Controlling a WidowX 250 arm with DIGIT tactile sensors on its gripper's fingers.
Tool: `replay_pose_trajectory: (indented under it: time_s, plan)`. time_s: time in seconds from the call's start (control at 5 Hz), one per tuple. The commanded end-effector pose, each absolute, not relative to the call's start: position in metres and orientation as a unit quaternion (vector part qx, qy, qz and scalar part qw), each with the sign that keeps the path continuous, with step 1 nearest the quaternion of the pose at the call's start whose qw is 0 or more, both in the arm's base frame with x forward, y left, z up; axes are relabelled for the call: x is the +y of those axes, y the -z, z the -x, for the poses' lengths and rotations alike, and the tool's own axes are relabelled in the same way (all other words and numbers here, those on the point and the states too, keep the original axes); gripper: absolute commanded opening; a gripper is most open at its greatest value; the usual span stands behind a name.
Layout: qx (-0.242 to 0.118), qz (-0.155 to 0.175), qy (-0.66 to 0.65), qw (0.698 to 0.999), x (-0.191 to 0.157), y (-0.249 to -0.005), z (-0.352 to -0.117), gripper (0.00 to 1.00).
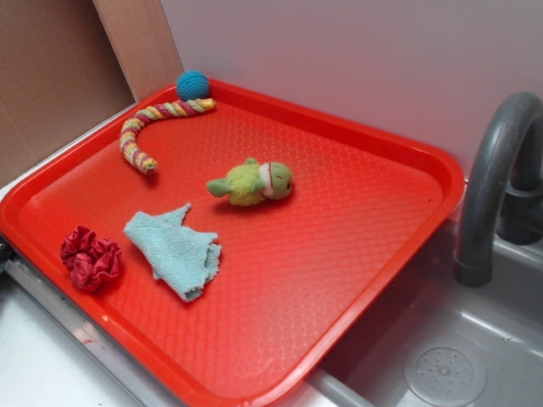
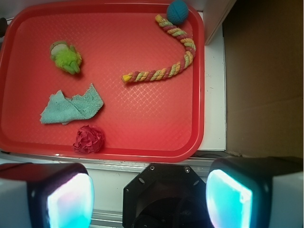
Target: Grab the multicolored rope.
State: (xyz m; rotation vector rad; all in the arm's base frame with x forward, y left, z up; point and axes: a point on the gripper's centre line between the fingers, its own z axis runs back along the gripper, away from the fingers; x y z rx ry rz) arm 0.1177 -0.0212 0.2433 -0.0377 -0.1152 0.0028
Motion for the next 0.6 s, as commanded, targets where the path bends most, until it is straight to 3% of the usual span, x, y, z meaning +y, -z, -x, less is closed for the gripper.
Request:
replay_pose_trajectory:
  time_s: [0.0,0.4]
  plan:
    - [-0.058,0.019,-0.001,0.998,-0.021,-0.243,-0.118,1.0]
    - [-0.036,0.01,-0.249,0.968,-0.014,-0.24,-0.151,1.0]
